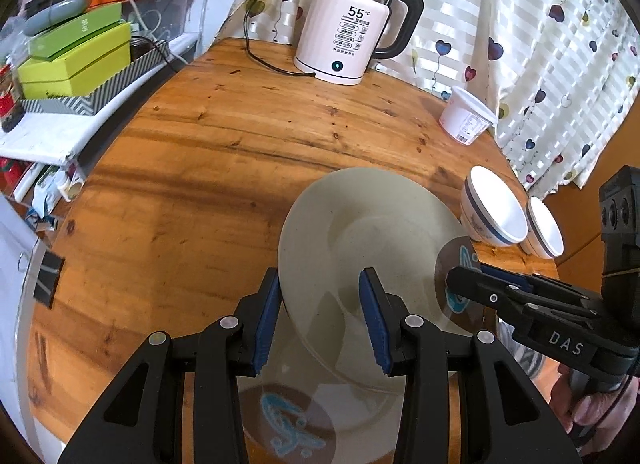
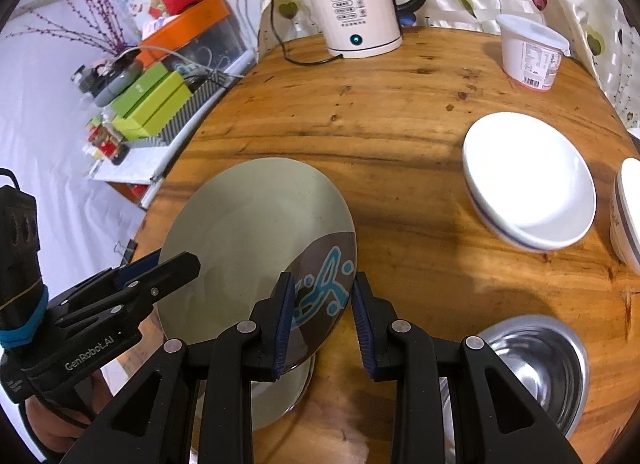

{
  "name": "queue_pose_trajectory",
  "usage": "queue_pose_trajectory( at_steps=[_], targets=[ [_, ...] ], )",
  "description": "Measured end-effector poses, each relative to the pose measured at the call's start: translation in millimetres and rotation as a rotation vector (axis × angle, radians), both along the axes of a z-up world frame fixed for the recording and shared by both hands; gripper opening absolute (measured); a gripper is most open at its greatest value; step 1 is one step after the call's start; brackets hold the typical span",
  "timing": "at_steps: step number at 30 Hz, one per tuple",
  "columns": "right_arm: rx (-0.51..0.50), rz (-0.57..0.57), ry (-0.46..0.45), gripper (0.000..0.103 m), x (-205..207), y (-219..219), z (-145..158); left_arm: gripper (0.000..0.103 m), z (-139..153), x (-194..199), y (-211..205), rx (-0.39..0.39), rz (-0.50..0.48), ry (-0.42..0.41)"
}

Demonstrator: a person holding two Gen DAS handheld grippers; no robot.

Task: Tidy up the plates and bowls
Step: 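Lift the held beige plate and carry it across the table, then lower the beige fish-logo plate onto the beige plate stack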

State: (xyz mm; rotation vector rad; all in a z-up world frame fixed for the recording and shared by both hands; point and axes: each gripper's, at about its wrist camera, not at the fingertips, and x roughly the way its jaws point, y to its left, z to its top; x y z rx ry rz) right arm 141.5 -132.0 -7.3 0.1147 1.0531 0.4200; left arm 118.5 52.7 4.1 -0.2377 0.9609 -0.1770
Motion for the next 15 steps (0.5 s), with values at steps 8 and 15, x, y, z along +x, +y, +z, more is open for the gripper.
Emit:
queue_pose_trajectory(
  at_steps=[8,15],
  targets=[
    [-0.016,0.034,0.001,0.028,-15.8,9.7,-5.0,0.041,-4.1,-23.4,6.8,-0.002,0.032,0.002],
    [-0.028,0.067,0.012,0.028,-25.4,21.6,-12.6,0.041,-11.2,-38.8,14.3,0.005,0.062,0.02]
  ],
)
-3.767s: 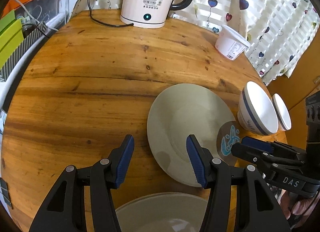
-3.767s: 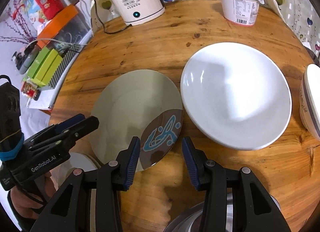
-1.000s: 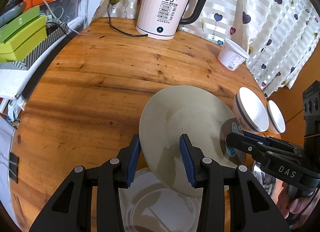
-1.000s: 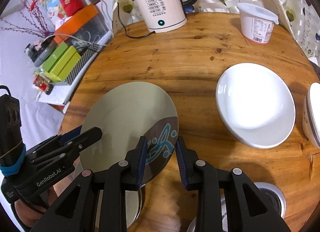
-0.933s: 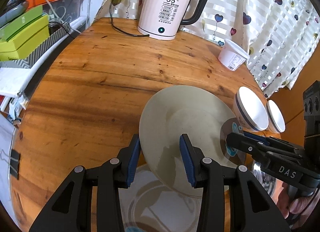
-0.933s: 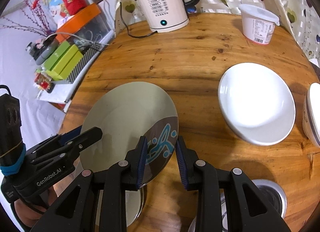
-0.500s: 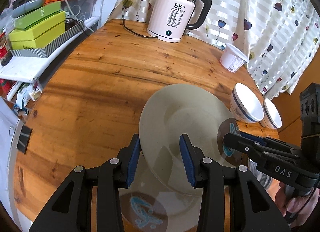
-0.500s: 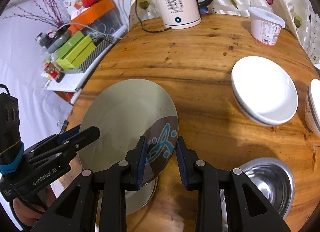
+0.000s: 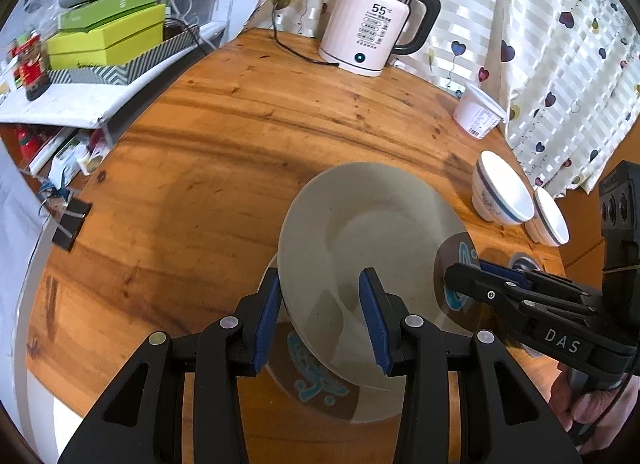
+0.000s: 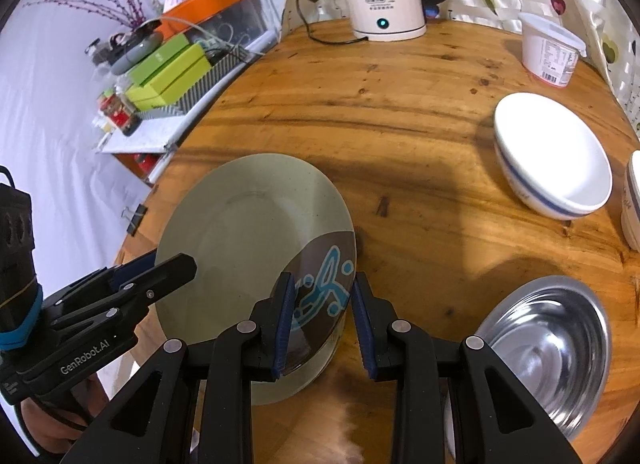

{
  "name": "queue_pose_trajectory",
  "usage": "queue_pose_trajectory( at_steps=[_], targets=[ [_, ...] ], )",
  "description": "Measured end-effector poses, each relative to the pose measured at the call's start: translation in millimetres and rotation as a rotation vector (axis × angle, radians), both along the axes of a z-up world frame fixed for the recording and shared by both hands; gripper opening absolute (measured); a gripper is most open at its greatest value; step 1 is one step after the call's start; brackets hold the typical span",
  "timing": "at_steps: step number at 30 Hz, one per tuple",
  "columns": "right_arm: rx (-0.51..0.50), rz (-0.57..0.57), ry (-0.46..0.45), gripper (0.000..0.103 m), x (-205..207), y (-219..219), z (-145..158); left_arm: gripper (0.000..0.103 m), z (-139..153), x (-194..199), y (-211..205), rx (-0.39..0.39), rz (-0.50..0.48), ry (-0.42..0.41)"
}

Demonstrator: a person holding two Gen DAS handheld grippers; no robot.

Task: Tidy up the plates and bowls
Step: 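Lower the beige fish-logo plate onto the beige plate stack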

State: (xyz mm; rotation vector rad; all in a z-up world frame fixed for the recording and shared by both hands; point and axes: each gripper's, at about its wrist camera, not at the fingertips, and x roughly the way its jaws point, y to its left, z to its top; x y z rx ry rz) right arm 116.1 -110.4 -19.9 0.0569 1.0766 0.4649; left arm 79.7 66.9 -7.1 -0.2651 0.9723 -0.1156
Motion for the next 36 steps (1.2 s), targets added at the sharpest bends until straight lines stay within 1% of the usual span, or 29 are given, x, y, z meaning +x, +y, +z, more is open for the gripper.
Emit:
queue_pose_trajectory(
  at_steps=[6,14,36],
  targets=[
    [-0.01,0.02,0.014,0.029,-6.8,7.0,-6.8,0.041,-3.6,-9.5,3.6,0.003,0.017,0.008],
    [-0.022,0.041,0.013,0.029,-13.5,12.1,-7.9,0.041,-8.0,-18.4,7.3,-0.006,0.033,0.021],
    [-0.04,0.05,0.022,0.03,-16.9,15.3,-12.4,0.041,-17.1,-23.8,4.5,0.004,0.043,0.044]
  ],
)
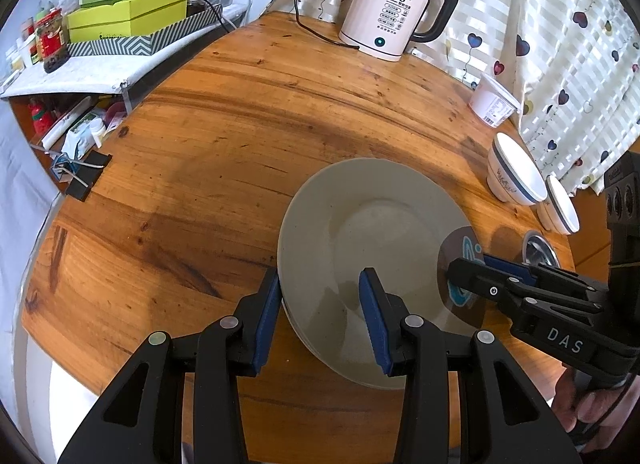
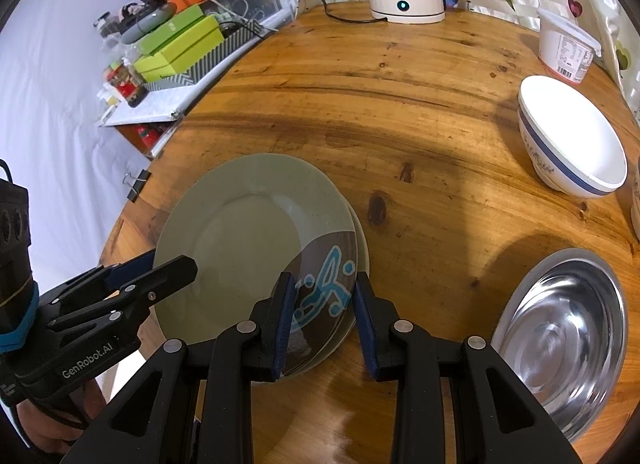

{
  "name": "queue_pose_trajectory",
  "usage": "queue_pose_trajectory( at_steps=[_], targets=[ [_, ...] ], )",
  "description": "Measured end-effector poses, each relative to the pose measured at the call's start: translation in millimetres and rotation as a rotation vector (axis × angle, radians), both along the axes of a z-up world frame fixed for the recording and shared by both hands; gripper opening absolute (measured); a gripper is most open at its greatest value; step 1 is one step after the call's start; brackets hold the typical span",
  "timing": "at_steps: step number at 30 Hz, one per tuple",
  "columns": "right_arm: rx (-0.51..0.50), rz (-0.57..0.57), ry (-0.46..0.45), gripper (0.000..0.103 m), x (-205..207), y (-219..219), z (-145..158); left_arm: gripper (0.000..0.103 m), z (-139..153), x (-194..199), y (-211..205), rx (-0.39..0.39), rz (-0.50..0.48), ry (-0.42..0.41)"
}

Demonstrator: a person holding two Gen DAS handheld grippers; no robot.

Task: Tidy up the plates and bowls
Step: 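Lower the beige fish-logo plate onto the beige plate stack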

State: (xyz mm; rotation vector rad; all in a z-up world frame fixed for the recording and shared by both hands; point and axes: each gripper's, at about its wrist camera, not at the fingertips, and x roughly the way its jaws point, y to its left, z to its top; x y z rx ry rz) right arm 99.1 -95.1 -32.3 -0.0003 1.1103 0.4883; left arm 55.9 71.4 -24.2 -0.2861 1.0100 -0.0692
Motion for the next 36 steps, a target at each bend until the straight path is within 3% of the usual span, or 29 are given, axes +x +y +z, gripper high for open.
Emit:
queue_pose_trajectory(
  at_steps=[36],
  targets=[
    [-0.016,0.003,-0.019,0.031,-2.2,-1.2,-0.5,0.042,0.1,2.0,-1.5,0.032,-0.017,-0.01]
  ],
)
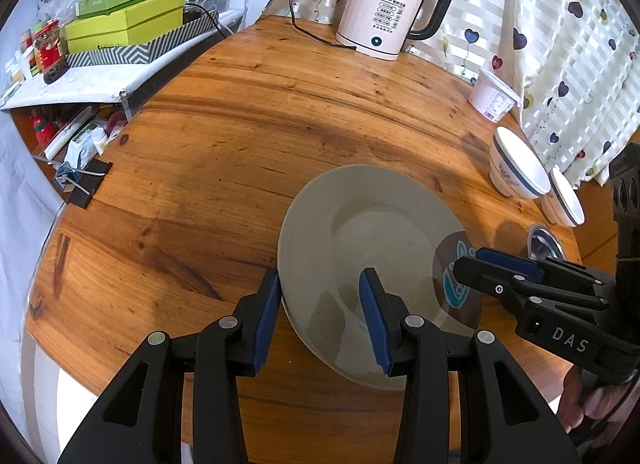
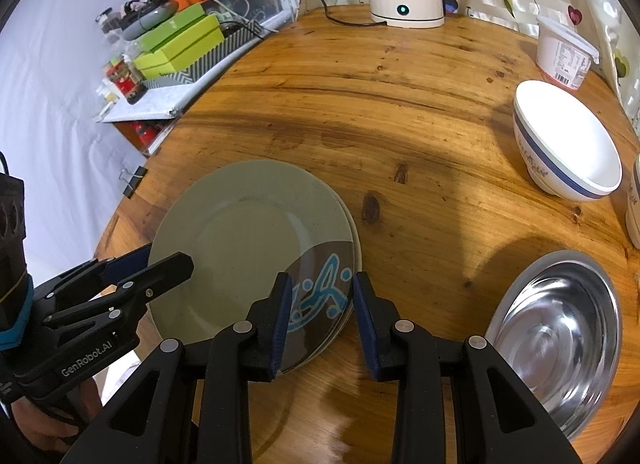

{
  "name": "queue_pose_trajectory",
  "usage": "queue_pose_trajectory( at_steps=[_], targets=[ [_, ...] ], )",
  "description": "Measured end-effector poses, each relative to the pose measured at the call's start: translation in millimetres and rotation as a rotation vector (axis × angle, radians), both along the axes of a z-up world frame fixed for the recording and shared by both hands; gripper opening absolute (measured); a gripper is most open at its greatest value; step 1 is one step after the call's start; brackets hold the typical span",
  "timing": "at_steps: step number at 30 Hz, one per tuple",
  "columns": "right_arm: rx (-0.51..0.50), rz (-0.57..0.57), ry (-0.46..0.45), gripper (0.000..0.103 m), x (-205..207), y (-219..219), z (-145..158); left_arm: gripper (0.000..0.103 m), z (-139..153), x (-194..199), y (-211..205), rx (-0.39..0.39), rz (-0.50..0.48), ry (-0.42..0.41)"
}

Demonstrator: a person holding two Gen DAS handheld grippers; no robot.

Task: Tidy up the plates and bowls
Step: 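Lower the beige fish-logo plate onto the beige plate stack, then open the left gripper to release the plate and withdraw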

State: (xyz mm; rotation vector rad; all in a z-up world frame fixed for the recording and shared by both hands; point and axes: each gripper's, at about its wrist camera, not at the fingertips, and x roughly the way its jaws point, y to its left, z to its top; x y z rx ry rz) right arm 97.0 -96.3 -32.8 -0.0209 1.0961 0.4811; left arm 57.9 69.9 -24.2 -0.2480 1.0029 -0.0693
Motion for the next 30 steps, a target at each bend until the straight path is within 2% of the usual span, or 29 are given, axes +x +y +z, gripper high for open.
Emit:
queue_pose_trajectory(
  at_steps=[12,30],
  targets=[
    [0.024,0.006,0.005,0.031,-0.4,-4.7,-0.1,0.042,1.9,-2.0,6.9,-0.02,0.008,-0.045],
    [0.033,-0.01,0.03,0.031,-1.9,-6.8,-5.9,0.042,-8.6,-3.5,0.0,-0.017,0.008,-0.002]
  ],
)
